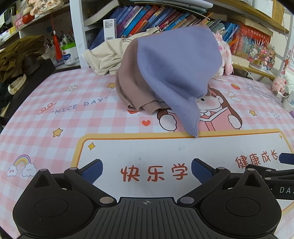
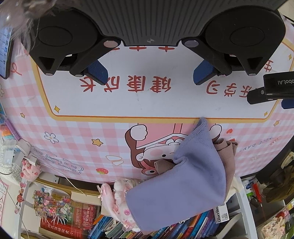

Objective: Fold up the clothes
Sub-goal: 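Approach the crumpled lavender-and-mauve sweater with both grippers open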

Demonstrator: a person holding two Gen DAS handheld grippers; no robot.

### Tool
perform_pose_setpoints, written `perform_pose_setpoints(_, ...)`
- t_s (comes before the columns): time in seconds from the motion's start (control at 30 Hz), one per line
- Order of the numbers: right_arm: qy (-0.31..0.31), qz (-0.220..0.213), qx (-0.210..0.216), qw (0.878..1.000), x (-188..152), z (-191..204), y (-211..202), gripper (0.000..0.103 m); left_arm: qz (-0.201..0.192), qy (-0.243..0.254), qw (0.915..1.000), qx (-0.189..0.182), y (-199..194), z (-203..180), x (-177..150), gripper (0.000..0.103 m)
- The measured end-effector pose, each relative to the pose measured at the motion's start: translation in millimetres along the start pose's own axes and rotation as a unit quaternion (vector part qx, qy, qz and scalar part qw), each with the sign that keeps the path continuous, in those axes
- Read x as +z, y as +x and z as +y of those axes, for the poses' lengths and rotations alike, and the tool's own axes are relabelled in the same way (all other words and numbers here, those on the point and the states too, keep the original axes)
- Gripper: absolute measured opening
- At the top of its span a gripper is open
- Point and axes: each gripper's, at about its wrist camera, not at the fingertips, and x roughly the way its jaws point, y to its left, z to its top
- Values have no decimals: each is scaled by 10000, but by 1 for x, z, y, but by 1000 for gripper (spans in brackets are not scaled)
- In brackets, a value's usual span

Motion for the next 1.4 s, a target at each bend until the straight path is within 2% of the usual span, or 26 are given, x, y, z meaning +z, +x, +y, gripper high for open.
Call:
perform_pose_setpoints(0.2,8,22,4,10000,1,0,-1,100,75,46,10000,42,3,-1,0,103)
perform_pose_setpoints(0.47,43,10,-13,10000,2,-2,2,100,90,70,9999,-79,4,-3,1,103)
perform_pose_setpoints(1.1,-19,7,32,10000,9,-2,5,101,81,56,10000,2,9,-2,5,103)
perform_pose_setpoints(1.4,25,3,87,10000,11,-7,8,101,-67,-11,10000,-66,9,-3,6,103)
